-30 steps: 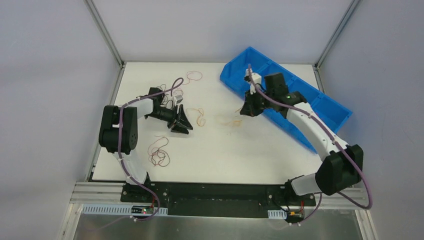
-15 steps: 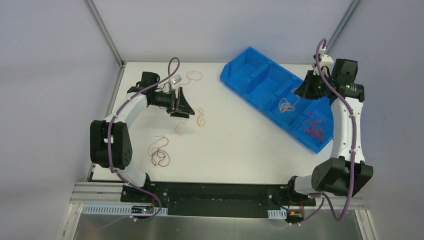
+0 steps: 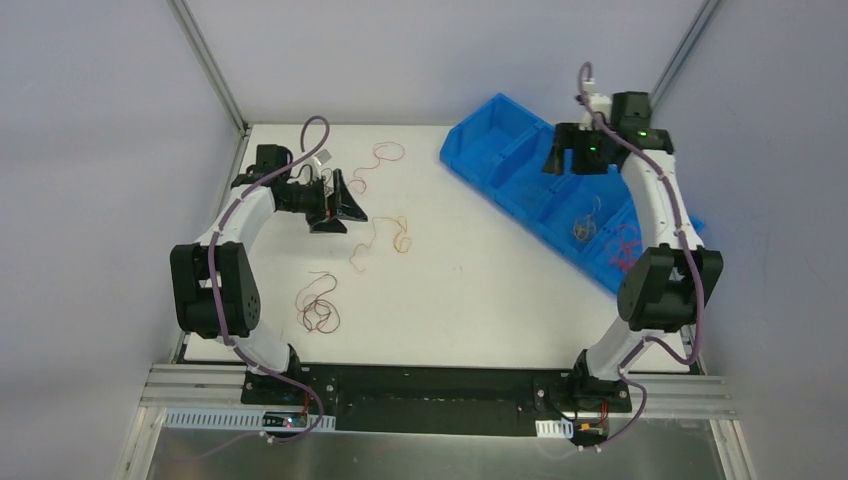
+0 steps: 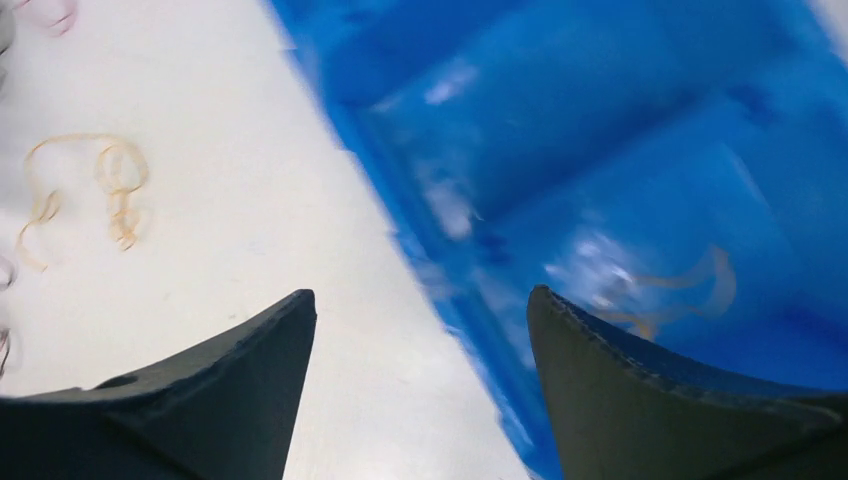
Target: Untangle the cables
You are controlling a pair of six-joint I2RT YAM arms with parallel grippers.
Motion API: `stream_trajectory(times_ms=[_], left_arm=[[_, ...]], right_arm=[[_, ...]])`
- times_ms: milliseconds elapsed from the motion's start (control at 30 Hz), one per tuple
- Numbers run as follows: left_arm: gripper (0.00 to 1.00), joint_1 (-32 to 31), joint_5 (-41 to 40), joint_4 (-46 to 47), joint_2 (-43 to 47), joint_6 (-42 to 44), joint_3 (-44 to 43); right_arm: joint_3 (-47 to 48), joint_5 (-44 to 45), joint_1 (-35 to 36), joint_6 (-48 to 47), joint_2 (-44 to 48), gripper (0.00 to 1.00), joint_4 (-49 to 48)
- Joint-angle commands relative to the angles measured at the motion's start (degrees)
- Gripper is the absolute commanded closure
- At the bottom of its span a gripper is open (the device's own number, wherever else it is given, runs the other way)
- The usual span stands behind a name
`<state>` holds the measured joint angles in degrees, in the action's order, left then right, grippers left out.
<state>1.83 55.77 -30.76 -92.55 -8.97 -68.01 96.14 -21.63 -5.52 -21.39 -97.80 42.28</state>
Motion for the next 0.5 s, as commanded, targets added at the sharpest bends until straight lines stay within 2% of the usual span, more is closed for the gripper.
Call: stream_trajectory(times_ms=[0,100,167,300,467], left_arm=[[0.01,2.92,-8.48,-1.52,4.42,2.2,-0.32],[0.01,4.72,-12.55,-1.57,5.65,2.57,0.66],[0.03,6.26,-12.47,-1.66,5.95,2.07,1.27],[0.05,9.29,-11.9,-2.22,6.86,1.55,2.69],[0.05,10.64,-12.66,-2.81,9.15,1.9,4.49]], right_arm=[[1.27,-3.44,15.35,4.61,-1.73,0.17,-6.06],[2.04,-4.01,22.94,9.63,-6.76,0.15,-9.57],[3.4,-3.21,27.28,13.9,-10.54,0.14,-11.84],[7.85,3.86,35.29,22.63,-17.58,0.12,-14.21],[17.84,25.97,45.09,34.47,-26.32,0.03,-8.66]])
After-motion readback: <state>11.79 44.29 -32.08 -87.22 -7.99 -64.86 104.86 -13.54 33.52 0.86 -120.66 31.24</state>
